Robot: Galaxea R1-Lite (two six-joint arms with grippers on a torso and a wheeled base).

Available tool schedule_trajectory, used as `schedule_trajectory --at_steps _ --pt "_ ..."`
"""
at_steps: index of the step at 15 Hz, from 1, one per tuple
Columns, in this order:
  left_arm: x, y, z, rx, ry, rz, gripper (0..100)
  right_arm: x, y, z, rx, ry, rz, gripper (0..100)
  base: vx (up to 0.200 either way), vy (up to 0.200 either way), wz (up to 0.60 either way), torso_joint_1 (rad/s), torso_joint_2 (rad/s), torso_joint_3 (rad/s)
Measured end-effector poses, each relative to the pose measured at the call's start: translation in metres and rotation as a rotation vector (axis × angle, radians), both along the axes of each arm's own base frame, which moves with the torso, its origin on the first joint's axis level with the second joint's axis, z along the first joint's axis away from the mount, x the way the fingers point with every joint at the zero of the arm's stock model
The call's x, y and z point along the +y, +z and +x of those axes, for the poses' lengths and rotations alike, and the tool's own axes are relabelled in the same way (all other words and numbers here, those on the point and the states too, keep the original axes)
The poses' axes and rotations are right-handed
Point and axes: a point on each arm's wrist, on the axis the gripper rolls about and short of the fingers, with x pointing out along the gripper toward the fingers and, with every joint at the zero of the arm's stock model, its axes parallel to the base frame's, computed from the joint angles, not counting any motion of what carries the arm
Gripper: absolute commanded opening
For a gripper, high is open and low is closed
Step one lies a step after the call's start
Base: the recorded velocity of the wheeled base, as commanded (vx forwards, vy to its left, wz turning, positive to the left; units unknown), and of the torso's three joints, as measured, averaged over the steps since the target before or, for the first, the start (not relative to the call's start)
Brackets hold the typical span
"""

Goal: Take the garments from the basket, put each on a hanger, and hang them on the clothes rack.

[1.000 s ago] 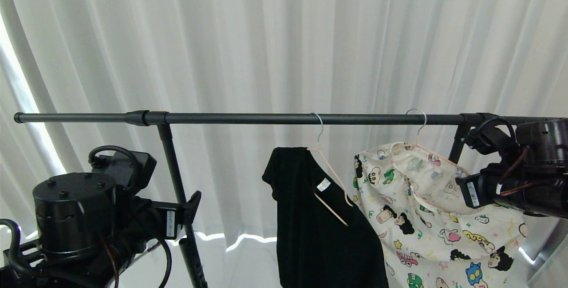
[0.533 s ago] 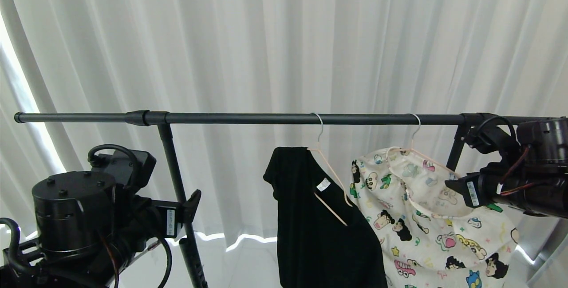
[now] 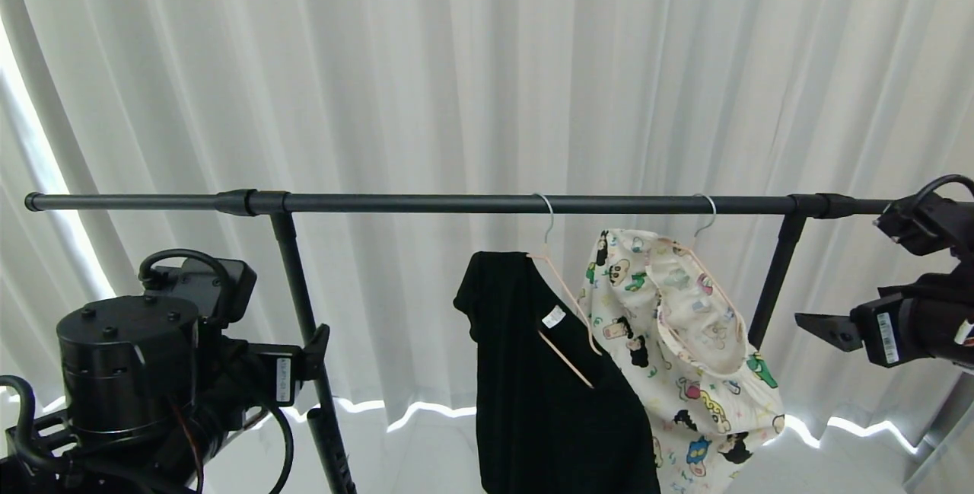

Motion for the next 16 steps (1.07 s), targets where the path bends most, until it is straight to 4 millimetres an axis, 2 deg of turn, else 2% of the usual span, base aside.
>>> schedule_trajectory --at_steps 4,16 --pt "0.000 0.000 0.000 -0.001 0.008 0.003 100 -0.015 -0.006 -0.015 0.003 -0.100 -0.130 100 0.000 0.000 0.00 0.000 0.00 0.000" --pt "0.001 0.002 0.001 -0.011 0.016 -0.001 100 -0.020 -0.003 -0.021 -0.039 -0.138 -0.139 100 -0.200 0.000 0.00 0.002 0.00 0.002"
